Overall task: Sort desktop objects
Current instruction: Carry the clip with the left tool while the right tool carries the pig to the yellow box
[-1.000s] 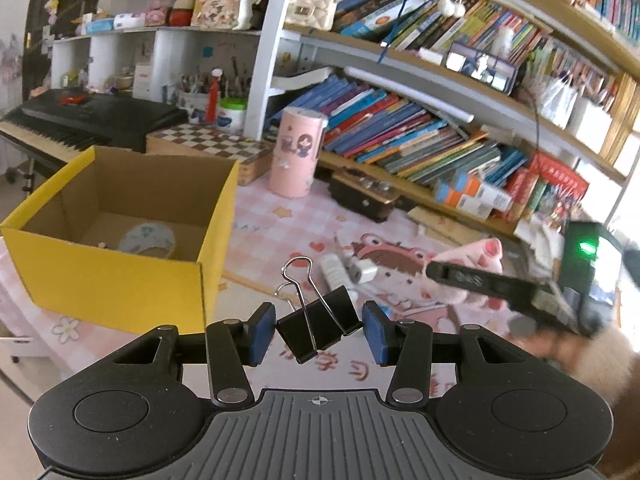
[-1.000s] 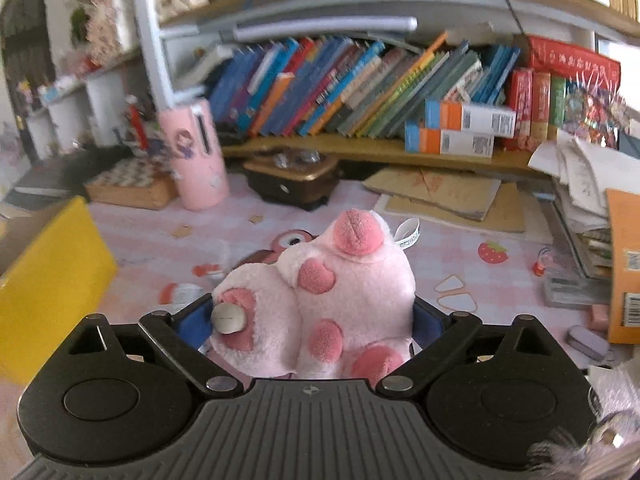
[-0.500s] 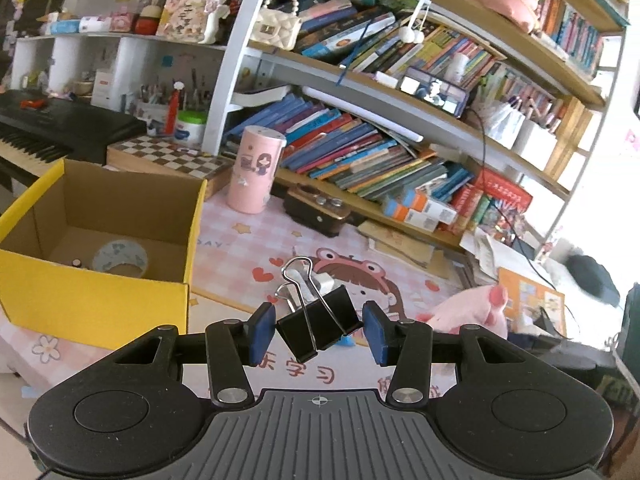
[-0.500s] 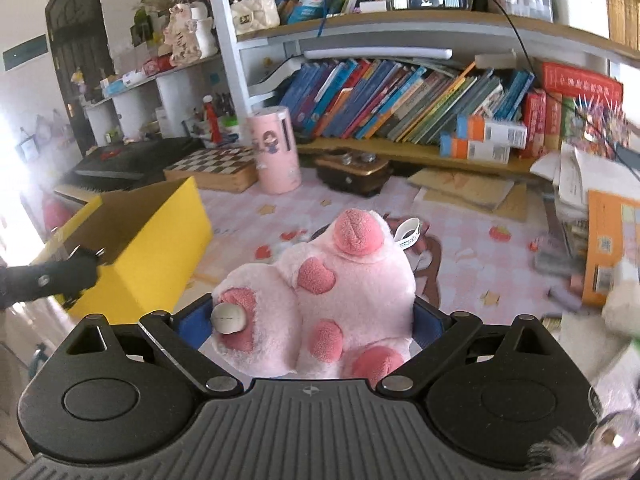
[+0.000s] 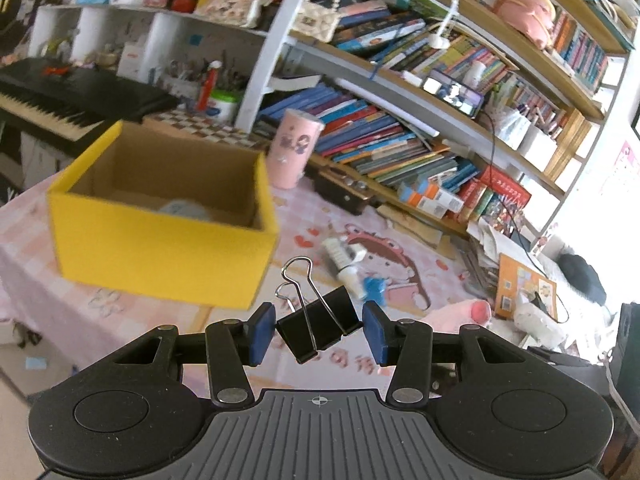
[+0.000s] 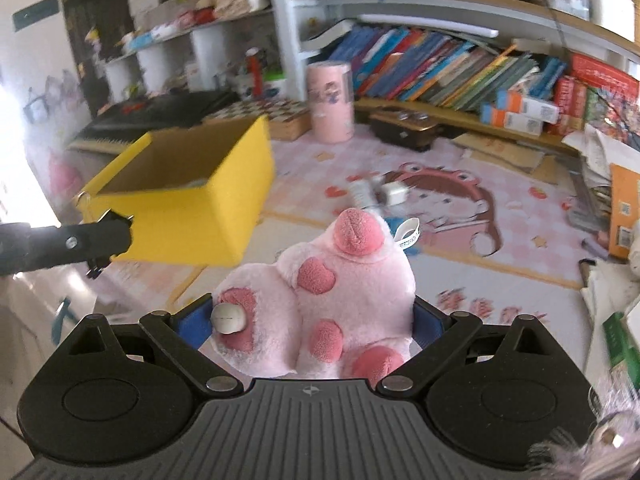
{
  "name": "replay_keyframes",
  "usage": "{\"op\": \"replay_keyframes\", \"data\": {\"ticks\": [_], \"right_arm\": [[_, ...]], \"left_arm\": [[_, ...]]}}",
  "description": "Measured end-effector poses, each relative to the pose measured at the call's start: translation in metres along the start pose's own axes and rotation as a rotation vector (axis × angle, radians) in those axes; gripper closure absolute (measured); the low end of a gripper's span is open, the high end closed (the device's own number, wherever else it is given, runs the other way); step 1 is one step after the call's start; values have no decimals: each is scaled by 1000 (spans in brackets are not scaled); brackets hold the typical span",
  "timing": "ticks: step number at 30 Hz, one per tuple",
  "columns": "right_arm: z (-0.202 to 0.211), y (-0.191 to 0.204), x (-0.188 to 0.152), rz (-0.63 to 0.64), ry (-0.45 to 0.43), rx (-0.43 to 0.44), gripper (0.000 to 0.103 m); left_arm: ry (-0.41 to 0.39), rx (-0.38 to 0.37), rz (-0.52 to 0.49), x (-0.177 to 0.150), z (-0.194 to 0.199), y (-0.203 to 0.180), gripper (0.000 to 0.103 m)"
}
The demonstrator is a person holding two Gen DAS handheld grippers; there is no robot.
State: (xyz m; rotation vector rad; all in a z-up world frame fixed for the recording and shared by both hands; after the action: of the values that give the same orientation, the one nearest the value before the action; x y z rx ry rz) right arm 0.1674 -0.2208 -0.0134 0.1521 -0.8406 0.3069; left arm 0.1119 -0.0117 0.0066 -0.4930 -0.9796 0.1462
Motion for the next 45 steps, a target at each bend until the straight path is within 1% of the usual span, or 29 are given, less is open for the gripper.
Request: {"op": "replay_keyframes", "data": {"ticks": [7, 12, 19, 25, 34, 45], "right_arm": [[7, 54, -19, 22, 29, 26, 7], [12, 90, -28, 41, 30, 57, 7], [18, 122, -29, 52, 14, 79, 7], [24, 148, -28, 92, 0, 95, 7], [20, 160, -27, 115, 16, 111, 7], [13, 159, -24, 114, 23, 120, 7]], "left_arm": [[14, -8, -8, -11, 36, 25, 57], [0, 9, 3, -15, 62, 48, 57], [-31, 17, -7, -14, 90, 65, 57], [-60, 29, 11, -13, 108, 79, 57], [-68, 28, 35, -13, 112, 89, 57], [-56, 32, 40, -9, 101, 92, 57]]}}
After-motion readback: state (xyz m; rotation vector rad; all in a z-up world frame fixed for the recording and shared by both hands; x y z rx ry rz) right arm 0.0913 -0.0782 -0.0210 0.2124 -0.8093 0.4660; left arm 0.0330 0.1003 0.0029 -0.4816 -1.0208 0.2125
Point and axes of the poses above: each gripper's, at about its wrist camera, not at the fingertips, and z roughly against the way its jaws point, y to its left, x to its top, the point moved 3 cm from there along -z, roughly the way its jaws point, and after that the axes turned 9 degrees about -x, right-handed, at the moved point
